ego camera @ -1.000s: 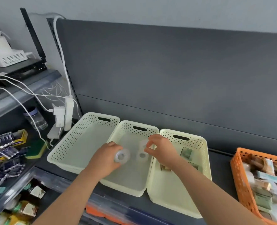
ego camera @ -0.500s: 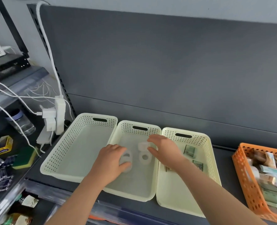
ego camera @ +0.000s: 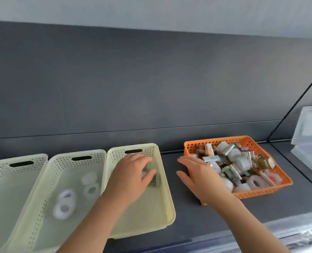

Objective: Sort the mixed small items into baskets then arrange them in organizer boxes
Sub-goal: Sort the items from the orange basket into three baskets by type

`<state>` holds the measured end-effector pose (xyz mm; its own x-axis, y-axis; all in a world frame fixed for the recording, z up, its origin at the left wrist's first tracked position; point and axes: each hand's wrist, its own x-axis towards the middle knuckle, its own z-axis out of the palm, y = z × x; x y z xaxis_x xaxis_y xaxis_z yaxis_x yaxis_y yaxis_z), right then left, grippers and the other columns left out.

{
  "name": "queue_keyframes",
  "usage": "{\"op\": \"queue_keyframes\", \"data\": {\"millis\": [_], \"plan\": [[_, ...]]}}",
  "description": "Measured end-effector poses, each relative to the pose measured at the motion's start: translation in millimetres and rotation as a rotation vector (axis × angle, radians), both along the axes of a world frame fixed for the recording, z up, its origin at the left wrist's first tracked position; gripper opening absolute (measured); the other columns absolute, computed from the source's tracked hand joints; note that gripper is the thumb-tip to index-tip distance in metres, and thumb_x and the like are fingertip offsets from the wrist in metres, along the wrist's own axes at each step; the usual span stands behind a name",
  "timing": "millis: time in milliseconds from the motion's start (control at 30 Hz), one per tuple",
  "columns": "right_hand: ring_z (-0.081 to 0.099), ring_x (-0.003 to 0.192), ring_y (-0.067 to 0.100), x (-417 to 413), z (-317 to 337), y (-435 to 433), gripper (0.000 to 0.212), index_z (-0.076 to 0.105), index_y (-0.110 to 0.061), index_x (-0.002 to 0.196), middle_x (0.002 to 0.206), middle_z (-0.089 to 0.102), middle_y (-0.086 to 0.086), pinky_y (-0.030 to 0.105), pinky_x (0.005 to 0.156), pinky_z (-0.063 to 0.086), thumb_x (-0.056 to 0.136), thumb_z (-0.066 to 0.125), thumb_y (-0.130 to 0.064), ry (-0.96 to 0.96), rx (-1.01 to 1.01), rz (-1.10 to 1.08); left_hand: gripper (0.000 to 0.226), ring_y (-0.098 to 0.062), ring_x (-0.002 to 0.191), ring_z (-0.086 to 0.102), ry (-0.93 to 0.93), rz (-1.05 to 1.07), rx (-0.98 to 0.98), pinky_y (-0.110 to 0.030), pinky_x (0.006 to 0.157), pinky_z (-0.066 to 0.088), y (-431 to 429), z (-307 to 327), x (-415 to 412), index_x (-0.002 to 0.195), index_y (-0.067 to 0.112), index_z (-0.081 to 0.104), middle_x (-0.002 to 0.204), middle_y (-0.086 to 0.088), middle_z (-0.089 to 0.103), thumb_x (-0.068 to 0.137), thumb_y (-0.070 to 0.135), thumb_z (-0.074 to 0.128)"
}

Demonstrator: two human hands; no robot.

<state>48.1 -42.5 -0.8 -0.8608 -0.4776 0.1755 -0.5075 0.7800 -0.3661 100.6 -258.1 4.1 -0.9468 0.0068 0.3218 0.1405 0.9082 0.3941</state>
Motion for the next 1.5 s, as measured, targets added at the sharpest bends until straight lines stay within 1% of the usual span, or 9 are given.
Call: {"op": "queue_keyframes", "data": {"millis": [133,333,500,800,1000,1133,1200,1367,1500], "plan": [[0.055,0.119,0.014,-16.1,1.4,71.3,0.039,0.057,-0.019,0.13,0.134,0.056,-0.006,0.026,0.095,0.045,0.092,0.057,-0.031,-0.024,-0.025,-0.11,0.041,-0.012,0.119,0.048,-0.035,-0.094,0.025,-0.024,0.1,0.033,68.1,-1.6,-34.3,0.129,0.025,0.056,0.126,0.01,0.058,0.091,0.042,0.054],[0.059,0.112,0.016,-57.8,-3.2,157.0,0.037,0.057,-0.018,0.128,0.13,0.059,-0.004,0.029,0.089,0.048,0.094,0.055,-0.032,-0.055,0.026,-0.187,0.04,-0.012,0.118,0.05,-0.143,-0.16,0.048,-0.028,0.096,0.042,155.1,-7.2,-90.4,0.131,0.025,0.054,0.126,0.008,0.059,0.092,0.034,0.056],[0.051,0.123,0.017,-106.6,-16.6,193.3,0.035,0.057,-0.018,0.128,0.138,0.053,-0.005,0.033,0.092,0.048,0.094,0.055,-0.026,-0.054,0.072,-0.121,0.039,-0.018,0.119,0.051,-0.254,-0.143,0.007,-0.035,0.096,0.045,197.3,-23.9,-135.5,0.13,0.023,0.055,0.126,0.003,0.059,0.092,0.031,0.057],[0.035,0.133,0.017,-173.6,-31.3,200.1,0.044,0.048,-0.023,0.138,0.143,0.045,-0.003,0.027,0.107,0.029,0.094,0.053,-0.026,-0.085,0.171,0.093,0.038,-0.017,0.119,0.049,-0.365,-0.07,-0.041,-0.034,0.098,0.044,211.6,-45.1,-163.1,0.127,0.025,0.058,0.125,0.004,0.059,0.09,0.03,0.06],[0.04,0.119,0.015,-187.8,-30.9,198.5,0.031,0.062,-0.023,0.123,0.125,0.052,-0.004,0.029,0.103,0.033,0.092,0.056,-0.025,-0.12,0.109,0.177,0.019,-0.01,0.092,0.054,-0.305,-0.014,0.119,-0.021,0.074,0.043,210.3,-36.5,-172.3,0.112,0.026,0.06,0.111,0.009,0.05,0.093,0.026,0.056],[0.062,0.085,0.012,-192.8,-32.1,209.9,0.011,0.073,-0.019,0.09,0.093,0.063,-0.013,0.036,0.081,0.052,0.09,0.061,-0.017,-0.165,-0.131,0.126,0.009,-0.011,0.081,0.056,-0.283,0.05,0.059,-0.022,0.06,0.039,211.7,-32.8,-186.4,0.103,0.025,0.051,0.109,0.006,0.055,0.095,0.025,0.051],[0.065,0.08,0.013,-192.8,-29.1,215.3,0.014,0.073,-0.02,0.092,0.091,0.066,-0.015,0.036,0.076,0.054,0.091,0.059,-0.017,-0.181,-0.122,0.139,0.019,-0.011,0.086,0.056,-0.313,0.056,-0.001,-0.021,0.059,0.037,215.1,-33.8,-191.8,0.111,0.024,0.052,0.114,0.007,0.055,0.093,0.029,0.056],[0.056,0.102,0.01,-193.2,-29.4,216.1,0.024,0.07,-0.018,0.111,0.11,0.067,-0.005,0.026,0.092,0.045,0.091,0.061,-0.028,-0.138,-0.053,0.21,0.045,-0.017,0.112,0.055,-0.363,0.079,-0.024,-0.031,0.085,0.049,222.7,-36.6,-198.9,0.127,0.028,0.055,0.127,0.004,0.059,0.084,0.03,0.069],[0.033,0.119,0.016,-190.8,-36.3,201.7,0.035,0.066,-0.029,0.117,0.123,0.05,-0.005,0.028,0.102,0.03,0.086,0.062,-0.043,-0.156,0.102,0.144,0.042,-0.014,0.109,0.056,-0.336,0.104,0.098,-0.029,0.085,0.049,223.8,-41.8,-198.9,0.12,0.033,0.06,0.123,0.008,0.061,0.081,0.028,0.073]]}}
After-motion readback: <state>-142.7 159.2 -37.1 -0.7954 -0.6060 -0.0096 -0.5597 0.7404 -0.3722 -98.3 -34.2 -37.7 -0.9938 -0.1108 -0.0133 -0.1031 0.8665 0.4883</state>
